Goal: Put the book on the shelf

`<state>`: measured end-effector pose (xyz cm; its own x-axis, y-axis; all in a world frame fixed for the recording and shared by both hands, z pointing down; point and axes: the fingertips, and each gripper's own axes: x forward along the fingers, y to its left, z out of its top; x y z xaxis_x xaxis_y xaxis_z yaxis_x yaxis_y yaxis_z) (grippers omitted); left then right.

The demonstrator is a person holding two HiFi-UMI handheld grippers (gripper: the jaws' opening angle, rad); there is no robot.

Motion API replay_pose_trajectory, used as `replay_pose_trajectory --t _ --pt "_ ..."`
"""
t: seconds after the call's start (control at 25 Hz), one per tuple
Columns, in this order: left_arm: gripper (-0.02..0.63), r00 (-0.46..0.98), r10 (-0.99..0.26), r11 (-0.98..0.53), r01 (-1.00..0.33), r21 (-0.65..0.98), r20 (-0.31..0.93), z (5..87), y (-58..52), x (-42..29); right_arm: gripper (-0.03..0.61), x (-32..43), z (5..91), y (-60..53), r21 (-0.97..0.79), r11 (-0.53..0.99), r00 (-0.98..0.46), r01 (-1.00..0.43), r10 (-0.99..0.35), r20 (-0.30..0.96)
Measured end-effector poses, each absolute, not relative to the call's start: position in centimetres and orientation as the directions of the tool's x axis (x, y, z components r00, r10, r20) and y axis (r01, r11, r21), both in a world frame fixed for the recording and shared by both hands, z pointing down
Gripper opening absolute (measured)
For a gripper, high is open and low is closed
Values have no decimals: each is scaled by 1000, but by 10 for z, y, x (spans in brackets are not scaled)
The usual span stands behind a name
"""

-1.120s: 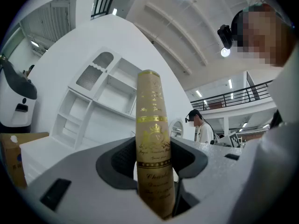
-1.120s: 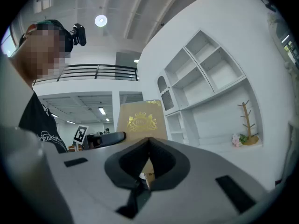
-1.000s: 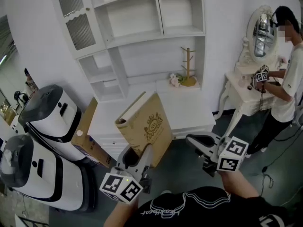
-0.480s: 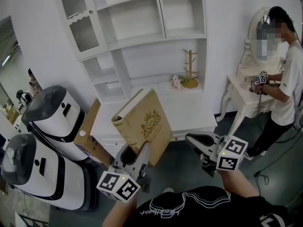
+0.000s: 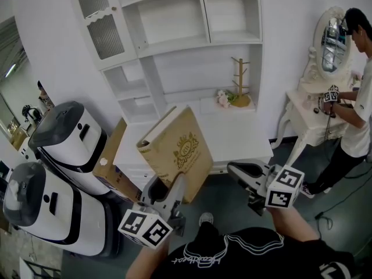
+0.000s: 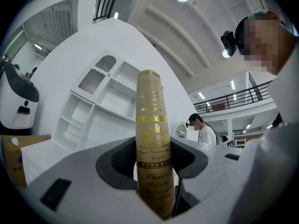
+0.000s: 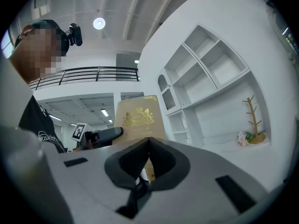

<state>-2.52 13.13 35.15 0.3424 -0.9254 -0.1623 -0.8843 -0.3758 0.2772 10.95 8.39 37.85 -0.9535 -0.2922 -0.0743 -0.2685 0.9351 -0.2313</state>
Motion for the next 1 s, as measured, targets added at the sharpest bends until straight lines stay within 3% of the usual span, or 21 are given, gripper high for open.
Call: replay_pose_trajectory --t 1.0 --pt "196 400 -903 -430 -855 290 -159 343 -86 -127 6 16 366 -127 -253 904 -926 -344 -372 -71"
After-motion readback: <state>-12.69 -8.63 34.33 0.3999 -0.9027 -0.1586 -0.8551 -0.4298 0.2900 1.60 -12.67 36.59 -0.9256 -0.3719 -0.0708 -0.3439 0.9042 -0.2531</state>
